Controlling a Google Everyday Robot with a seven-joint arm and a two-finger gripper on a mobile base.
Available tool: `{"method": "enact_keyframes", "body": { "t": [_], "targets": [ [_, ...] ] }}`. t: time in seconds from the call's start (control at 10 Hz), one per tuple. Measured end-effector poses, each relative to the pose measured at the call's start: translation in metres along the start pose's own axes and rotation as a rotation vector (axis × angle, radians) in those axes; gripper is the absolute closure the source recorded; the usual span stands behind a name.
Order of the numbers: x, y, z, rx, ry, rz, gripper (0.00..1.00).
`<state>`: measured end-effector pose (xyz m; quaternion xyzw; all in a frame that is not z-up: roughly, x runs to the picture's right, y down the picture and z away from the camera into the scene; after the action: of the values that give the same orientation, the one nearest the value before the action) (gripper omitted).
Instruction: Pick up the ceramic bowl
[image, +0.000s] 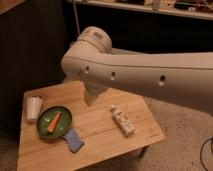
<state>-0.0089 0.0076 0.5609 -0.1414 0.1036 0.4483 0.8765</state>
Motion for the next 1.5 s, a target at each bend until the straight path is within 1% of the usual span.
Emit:
{"method": "enact_keyframes", "body": {
  "t": [0.1, 0.2, 0.3, 0.5, 0.7, 0.8, 0.9, 1.0, 1.1, 1.2, 1.3, 1.5],
  "targets": [
    [-0.002, -0.001, 0.001, -0.047, -0.018, -0.013, 0.20],
    [-0.005, -0.008, 0.003, -0.107, -0.048, -0.014, 0.20],
    [-0.004, -0.016, 0.005, -0.134, -0.073, -0.001, 0.20],
    [-0.003, -0.015, 0.011, -0.170, -0.091, 0.010, 0.20],
    [0.007, -0.020, 0.032, -0.209, -0.102, 0.045, 0.20],
    [0.011, -0.021, 0.041, -0.235, -0.104, 0.076, 0.20],
    [0.019, -0.028, 0.053, -0.246, -0.069, 0.167, 0.20],
    [0.020, -0.027, 0.061, -0.250, -0.030, 0.220, 0.20],
    [0.021, -0.026, 0.064, -0.252, -0.009, 0.252, 0.20],
    [0.024, -0.031, 0.068, -0.245, 0.009, 0.280, 0.20],
    [0.025, -0.033, 0.069, -0.241, 0.011, 0.284, 0.20],
    [0.023, -0.031, 0.068, -0.246, 0.010, 0.285, 0.20]
  ]
}}
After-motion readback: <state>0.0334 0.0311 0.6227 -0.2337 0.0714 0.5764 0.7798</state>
